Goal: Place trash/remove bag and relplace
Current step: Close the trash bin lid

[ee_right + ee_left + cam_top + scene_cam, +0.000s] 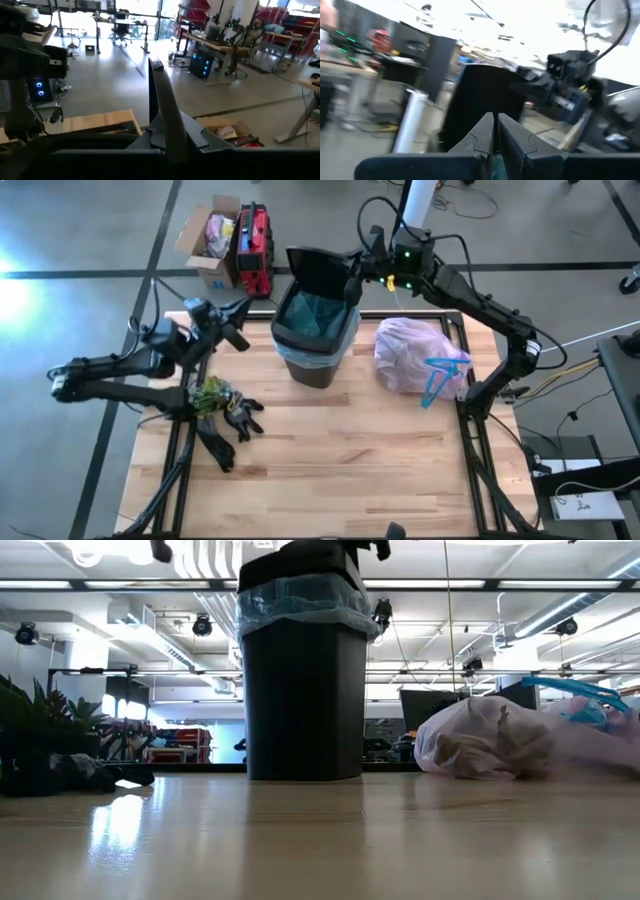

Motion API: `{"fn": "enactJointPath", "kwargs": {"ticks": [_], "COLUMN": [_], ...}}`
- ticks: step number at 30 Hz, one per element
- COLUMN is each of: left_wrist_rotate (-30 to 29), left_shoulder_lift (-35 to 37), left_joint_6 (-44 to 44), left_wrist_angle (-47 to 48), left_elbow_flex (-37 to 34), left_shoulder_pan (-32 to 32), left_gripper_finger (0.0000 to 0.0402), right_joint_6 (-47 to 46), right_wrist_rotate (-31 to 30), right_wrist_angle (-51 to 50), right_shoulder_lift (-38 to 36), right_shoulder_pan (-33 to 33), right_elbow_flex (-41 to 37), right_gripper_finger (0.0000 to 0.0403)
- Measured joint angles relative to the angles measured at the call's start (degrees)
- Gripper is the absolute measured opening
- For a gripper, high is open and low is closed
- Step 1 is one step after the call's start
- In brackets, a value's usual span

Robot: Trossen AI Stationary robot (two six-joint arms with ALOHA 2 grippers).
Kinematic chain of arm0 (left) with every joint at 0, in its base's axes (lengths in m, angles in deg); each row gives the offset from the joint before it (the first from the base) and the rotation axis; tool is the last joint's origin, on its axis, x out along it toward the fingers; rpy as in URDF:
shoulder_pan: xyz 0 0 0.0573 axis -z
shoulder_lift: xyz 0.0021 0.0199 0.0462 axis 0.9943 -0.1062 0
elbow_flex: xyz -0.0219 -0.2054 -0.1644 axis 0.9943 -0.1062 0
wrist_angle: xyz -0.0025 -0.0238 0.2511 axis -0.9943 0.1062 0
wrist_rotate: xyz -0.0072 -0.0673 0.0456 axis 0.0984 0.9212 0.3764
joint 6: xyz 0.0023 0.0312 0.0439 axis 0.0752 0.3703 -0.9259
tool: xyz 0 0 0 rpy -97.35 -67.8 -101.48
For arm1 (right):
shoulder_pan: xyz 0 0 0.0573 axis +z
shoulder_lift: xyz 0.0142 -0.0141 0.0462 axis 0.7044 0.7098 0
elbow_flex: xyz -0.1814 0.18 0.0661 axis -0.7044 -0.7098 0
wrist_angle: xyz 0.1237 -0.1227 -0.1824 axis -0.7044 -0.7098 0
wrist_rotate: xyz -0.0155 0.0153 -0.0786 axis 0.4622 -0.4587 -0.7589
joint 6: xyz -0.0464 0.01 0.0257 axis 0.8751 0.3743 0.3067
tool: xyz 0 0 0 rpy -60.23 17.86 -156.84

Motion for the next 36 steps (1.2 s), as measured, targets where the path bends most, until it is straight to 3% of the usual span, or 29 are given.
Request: {"fn": "enactJointPath", "kwargs": {"ticks": [5, 8, 13, 18, 28, 32, 36], "left_wrist_rotate": [22.3, 27.6, 31.7, 31.8, 35.3, 35.6, 35.8], "left_shoulder_lift": [-1.8, -3.5, -7.0, -11.8, -16.9, -16.4, -16.0], "left_joint_6": [8.3, 10.2, 9.4, 5.6, 5.3, 4.0, 2.1], "left_wrist_angle": [0.7, 0.7, 0.8, 0.9, 0.9, 1.1, 3.9], "left_elbow_flex": [0.0, 0.0, 0.0, 0.0, 0.0, 0.0, 0.0], "left_shoulder_pan": [-12.7, -18.5, -24.7, -26.8, -26.8, -26.8, -26.8], "left_gripper_finger": [0.0011, 0.0011, 0.0011, 0.0011, 0.0011, 0.0011, 0.0011], "right_joint_6": [0.1, 1.3, 2.0, 1.5, 0.2, -1.0, -2.5], "right_wrist_rotate": [-2.0, -2.9, -3.1, -3.1, -3.3, -0.5, 3.5], "right_wrist_angle": [0.8, 1.6, 1.8, -0.6, -16.8, -15.4, -3.8], "right_shoulder_lift": [-0.1, -0.1, -0.2, -0.8, -4.0, -4.8, -4.6], "right_shoulder_pan": [0.4, 0.3, 0.5, 0.4, 0.0, 0.1, 0.1], "right_elbow_flex": [-2.1, -3.4, -4.7, -4.9, -0.9, -3.7, -12.9], "right_gripper_finger": [0.0000, 0.0000, 0.0000, 0.0014, 0.0197, 0.0249, 0.0270]}}
